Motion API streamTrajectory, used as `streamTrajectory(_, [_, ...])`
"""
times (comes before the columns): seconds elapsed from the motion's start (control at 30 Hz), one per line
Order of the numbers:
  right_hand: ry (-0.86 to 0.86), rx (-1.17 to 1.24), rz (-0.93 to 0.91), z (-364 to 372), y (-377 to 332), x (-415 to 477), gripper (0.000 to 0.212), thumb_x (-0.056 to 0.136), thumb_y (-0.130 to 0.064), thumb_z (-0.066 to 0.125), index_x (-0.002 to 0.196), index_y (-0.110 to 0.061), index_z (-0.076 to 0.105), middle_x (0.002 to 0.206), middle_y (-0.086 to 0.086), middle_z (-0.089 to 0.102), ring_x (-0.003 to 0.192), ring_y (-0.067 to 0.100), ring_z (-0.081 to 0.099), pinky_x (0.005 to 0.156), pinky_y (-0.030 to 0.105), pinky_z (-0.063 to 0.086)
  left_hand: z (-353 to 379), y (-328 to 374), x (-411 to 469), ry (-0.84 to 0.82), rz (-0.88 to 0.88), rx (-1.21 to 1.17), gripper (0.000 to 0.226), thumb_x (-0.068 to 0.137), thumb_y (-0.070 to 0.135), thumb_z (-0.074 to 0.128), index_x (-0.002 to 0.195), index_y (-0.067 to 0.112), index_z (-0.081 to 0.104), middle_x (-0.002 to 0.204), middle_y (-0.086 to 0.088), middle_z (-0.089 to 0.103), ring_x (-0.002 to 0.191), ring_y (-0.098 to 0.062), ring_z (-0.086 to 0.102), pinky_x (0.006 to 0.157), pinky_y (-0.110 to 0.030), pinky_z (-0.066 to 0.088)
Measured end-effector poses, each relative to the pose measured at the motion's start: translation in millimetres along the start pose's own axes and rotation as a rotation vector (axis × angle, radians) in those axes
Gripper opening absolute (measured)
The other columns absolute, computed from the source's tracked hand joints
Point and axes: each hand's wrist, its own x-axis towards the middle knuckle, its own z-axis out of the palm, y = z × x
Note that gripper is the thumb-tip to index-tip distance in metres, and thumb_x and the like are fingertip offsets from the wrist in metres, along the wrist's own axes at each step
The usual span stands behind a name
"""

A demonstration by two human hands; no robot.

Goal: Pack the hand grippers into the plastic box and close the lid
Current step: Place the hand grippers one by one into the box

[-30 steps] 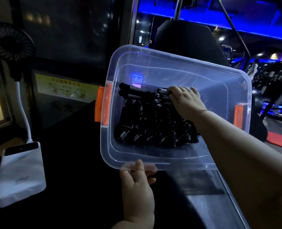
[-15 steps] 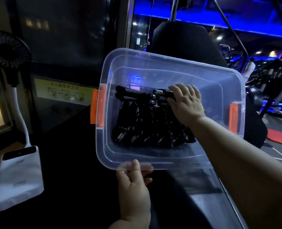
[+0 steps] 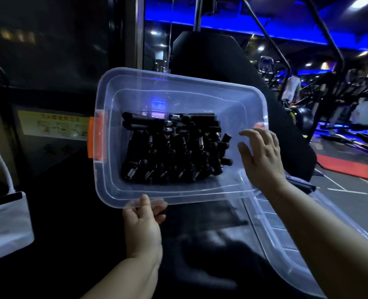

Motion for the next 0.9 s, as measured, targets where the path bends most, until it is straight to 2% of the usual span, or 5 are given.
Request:
streamTrajectory(0.2, [-0.077, 0.010, 0.281, -28.1, 48.2, -43.8, 0.049, 0.090, -0.044, 0.033, 0.118, -0.014, 0.059, 0.119, 0.012, 0.058, 0.115, 0.034, 0.046, 0.100, 0.035, 0.029, 1.8, 0.5, -2.9, 0.006, 0.006, 0.016, 0.011, 0.102, 0.027, 0.039, 0.092, 0.024, 0.043, 0.079, -0.003, 0.067, 0.076, -0.016, 0.066, 0.066, -0.026, 0.047])
streamTrajectory(0.33, [-0.324, -0.148, 0.558, -35.5, 86.7, -61.9, 0.041, 0.096, -0.041, 0.036, 0.127, -0.022, 0.055, 0.137, 0.006, 0.049, 0.129, 0.030, 0.036, 0.105, 0.041, 0.028, 2.6, -0.6, -3.1, 0.005, 0.010, 0.020, 0.012, 0.102, 0.028, 0.039, 0.092, 0.024, 0.043, 0.080, -0.004, 0.067, 0.076, -0.016, 0.066, 0.065, -0.026, 0.046])
streamTrajectory(0.6, [-0.780, -0.399, 0.743, -25.8, 131.4, -78.5, 0.046, 0.097, -0.047, 0.032, 0.140, -0.032, 0.035, 0.155, -0.001, 0.026, 0.144, 0.036, 0.014, 0.112, 0.054, 0.021, 2.7, -1.3, -3.8, -0.014, 0.034, 0.022, 0.013, 0.102, 0.028, 0.038, 0.091, 0.024, 0.043, 0.081, -0.003, 0.067, 0.077, -0.015, 0.066, 0.065, -0.026, 0.045])
streamTrajectory(0.77, [-0.725, -0.367, 0.803, -18.2, 139.7, -82.6, 0.050, 0.094, -0.054, 0.034, 0.139, -0.032, 0.040, 0.144, 0.010, 0.040, 0.131, 0.036, 0.038, 0.104, 0.052, 0.035, 3.7, -2.3, -2.9, -0.016, 0.057, 0.029, 0.013, 0.102, 0.028, 0.038, 0.090, 0.025, 0.043, 0.082, -0.003, 0.067, 0.076, -0.015, 0.066, 0.065, -0.026, 0.045])
streamTrajectory(0.9, [-0.706, -0.426, 0.752, -15.7, 143.2, -83.7, 0.042, 0.096, -0.043, 0.036, 0.133, -0.024, 0.047, 0.129, 0.019, 0.051, 0.122, 0.038, 0.043, 0.101, 0.048, 0.039, 4.4, -3.5, -0.8, -0.014, 0.071, 0.031, 0.014, 0.102, 0.029, 0.038, 0.089, 0.026, 0.042, 0.081, -0.002, 0.067, 0.076, -0.015, 0.066, 0.064, -0.026, 0.044])
